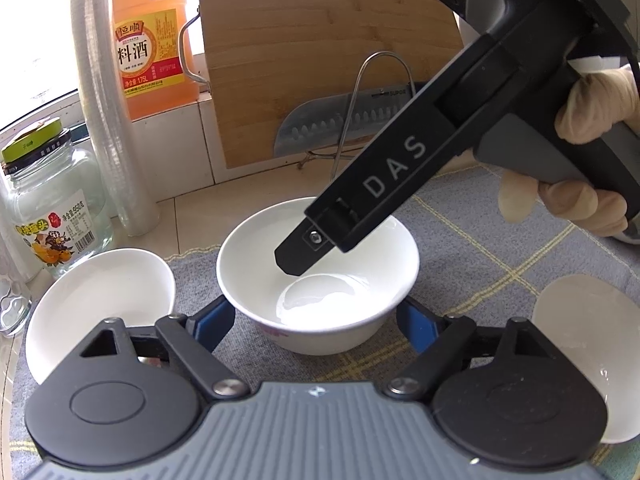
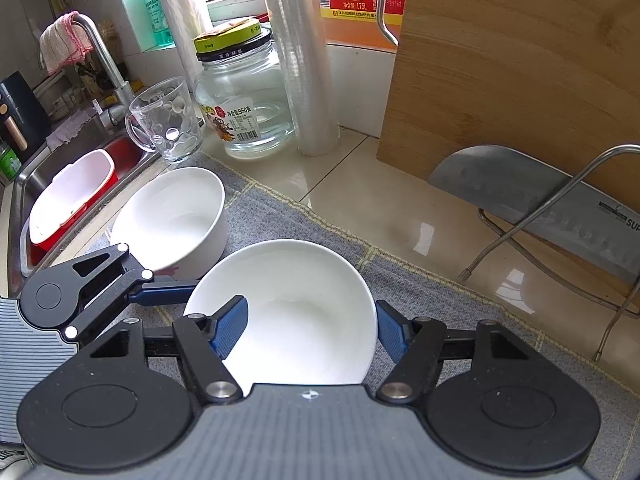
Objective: Organize plates and bowls
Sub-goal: 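Lift the bowl with the right tool and carry it over the pink-flower bowl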
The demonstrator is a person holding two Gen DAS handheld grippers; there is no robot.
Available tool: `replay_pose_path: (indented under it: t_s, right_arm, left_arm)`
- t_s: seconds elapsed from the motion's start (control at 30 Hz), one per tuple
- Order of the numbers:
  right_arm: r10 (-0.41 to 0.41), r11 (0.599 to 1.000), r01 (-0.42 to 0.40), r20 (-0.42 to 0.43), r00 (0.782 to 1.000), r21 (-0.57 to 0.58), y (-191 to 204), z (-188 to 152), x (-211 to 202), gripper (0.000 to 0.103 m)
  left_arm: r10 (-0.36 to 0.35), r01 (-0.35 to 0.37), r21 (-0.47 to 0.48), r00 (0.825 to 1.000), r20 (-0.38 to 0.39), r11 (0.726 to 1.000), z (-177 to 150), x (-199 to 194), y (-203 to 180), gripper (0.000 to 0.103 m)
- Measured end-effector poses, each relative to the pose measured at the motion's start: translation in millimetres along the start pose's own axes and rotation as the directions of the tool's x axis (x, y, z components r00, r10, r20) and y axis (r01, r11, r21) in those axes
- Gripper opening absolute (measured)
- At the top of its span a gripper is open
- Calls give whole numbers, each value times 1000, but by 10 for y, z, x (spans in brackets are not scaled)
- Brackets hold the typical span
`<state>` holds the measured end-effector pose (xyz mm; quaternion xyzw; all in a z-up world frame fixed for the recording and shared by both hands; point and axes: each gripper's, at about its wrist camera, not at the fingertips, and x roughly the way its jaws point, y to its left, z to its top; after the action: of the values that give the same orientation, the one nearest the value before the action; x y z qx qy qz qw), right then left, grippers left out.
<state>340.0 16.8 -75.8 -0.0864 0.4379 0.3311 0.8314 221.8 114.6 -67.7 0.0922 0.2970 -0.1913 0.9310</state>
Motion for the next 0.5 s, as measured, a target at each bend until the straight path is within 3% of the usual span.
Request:
replay_pose_path:
  t_s: [0.5]
  right_arm:
    - [14, 1000, -14, -10, 1000, 25, -26, 0, 34, 74]
  left_arm:
    - [-7, 7, 0, 1000, -7, 1000, 6, 5, -5, 87]
